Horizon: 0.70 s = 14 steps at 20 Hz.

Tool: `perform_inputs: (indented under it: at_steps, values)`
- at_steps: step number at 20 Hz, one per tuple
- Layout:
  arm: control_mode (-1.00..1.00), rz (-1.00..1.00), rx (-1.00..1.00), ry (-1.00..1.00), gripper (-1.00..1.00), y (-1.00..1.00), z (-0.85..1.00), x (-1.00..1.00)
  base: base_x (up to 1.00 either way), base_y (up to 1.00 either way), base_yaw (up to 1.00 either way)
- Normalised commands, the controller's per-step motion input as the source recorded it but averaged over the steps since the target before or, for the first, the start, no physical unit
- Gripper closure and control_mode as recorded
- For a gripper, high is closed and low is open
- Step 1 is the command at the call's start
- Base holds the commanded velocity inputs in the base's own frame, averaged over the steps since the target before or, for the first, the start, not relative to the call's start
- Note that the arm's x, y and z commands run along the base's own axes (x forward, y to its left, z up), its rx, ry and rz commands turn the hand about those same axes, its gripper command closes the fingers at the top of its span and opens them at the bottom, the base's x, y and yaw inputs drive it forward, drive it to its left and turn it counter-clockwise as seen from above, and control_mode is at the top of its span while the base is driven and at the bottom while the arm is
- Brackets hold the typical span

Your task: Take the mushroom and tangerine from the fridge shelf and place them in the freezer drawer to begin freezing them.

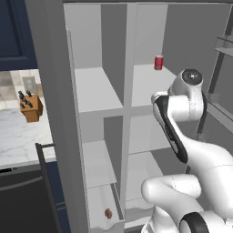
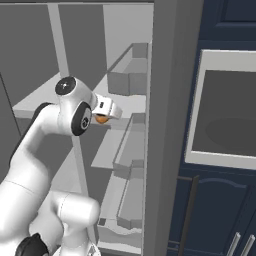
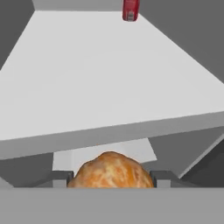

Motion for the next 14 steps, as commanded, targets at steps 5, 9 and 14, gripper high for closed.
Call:
perform_inputs:
  at_steps: [5,9,14]
  values:
    - [-1.00,0.01,0.00,0.09,1.00,0.09,-0.22,-0.37,0.00,0.00,0.00]
    - [-1.00,0.02,0.01,0.10,1.00,0.12,-0.18,-0.38,0.00,0.00,0.00]
    - [1.00,0.00,0.00,0.02,1.00,0.04,-0.03,-0.08,-0.44,0.16,0.01]
